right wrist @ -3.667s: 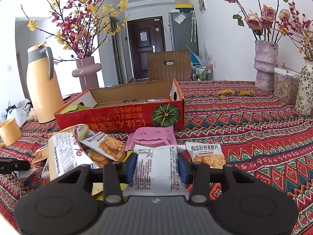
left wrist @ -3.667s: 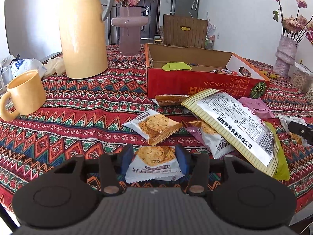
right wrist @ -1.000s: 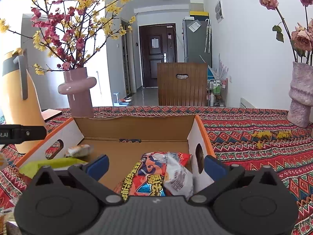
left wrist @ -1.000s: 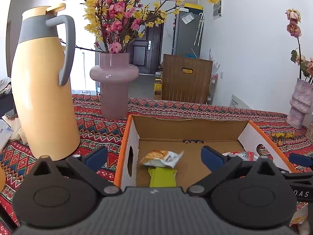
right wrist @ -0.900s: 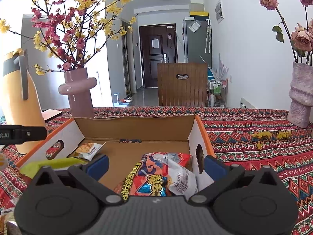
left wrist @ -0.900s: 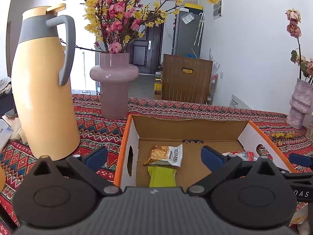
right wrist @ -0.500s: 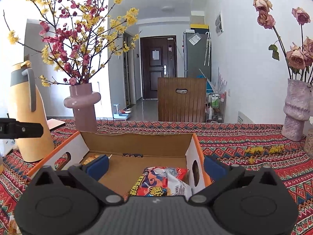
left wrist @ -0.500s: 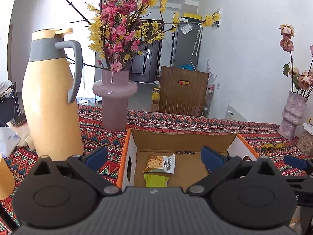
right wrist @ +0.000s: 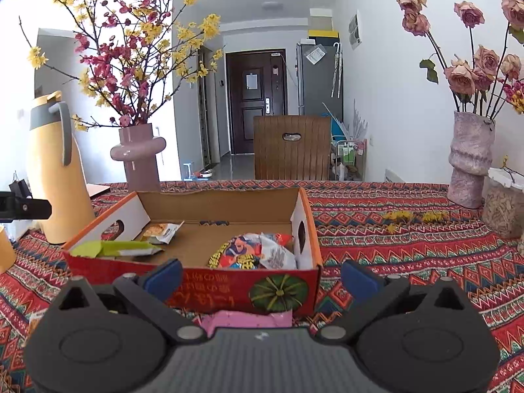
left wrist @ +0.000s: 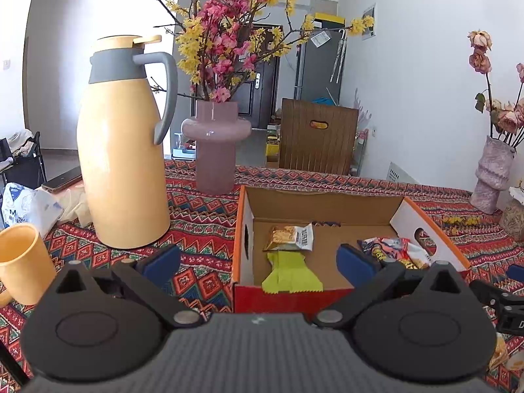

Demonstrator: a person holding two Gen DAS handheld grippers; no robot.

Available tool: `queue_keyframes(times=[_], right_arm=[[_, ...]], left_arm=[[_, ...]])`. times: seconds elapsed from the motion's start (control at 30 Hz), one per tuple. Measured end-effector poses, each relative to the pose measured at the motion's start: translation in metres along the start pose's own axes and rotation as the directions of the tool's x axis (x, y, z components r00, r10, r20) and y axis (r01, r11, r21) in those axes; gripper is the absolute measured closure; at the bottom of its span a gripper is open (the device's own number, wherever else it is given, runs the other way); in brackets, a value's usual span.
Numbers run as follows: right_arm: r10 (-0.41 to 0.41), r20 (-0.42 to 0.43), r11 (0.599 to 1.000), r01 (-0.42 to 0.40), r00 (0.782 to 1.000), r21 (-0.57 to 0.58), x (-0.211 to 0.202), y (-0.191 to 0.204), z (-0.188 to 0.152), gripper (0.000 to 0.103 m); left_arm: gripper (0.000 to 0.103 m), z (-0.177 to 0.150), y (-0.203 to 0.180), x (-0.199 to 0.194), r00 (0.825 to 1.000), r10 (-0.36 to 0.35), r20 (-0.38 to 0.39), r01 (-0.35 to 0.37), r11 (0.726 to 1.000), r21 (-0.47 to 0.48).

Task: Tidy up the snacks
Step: 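Move both tools back toward the remaining snack pile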

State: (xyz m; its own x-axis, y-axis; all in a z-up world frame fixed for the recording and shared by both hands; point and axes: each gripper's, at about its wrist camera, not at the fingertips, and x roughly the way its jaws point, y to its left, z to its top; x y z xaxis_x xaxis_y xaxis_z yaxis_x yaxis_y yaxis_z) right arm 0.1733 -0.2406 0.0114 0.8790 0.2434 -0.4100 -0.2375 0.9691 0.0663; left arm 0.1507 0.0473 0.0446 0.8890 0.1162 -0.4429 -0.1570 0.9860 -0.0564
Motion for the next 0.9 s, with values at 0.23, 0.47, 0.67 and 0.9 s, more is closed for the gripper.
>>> queue_keyframes(times=[0.23, 0.47, 0.67, 0.9], right_arm=[[-0.009, -0.054, 0.999, 0.011, 0.998, 0.033, -0.017, -0.012, -0.025, 0.0], [-0.001, -0.091, 0.998, 0.006, 0.996, 0.065, -0.026, -0.021, -0.039, 0.0], [-0.011, -0.122, 0.997, 0.019, 0.992, 0.071, -0.026, -0.024, -0.043, 0.0], [-0.062, -0.142, 0.994, 0.075, 0.988, 0.083, -0.024, -0.029, -0.047, 0.0]], left_arm=[[0.0, -0.024, 0.014, -0.005, 0.999, 0.017, -0.037, -0.017, 1.0, 0.01], [0.0, -0.05, 0.025, -0.001, 0.997, 0.029, -0.077, -0.028, 1.0, 0.008], [0.0, -0.069, 0.028, 0.011, 0.996, 0.025, -0.087, -0.026, 1.0, -0.005], [0.0, -0.075, 0.029, 0.014, 0.997, 0.017, -0.08, -0.018, 1.0, -0.009]])
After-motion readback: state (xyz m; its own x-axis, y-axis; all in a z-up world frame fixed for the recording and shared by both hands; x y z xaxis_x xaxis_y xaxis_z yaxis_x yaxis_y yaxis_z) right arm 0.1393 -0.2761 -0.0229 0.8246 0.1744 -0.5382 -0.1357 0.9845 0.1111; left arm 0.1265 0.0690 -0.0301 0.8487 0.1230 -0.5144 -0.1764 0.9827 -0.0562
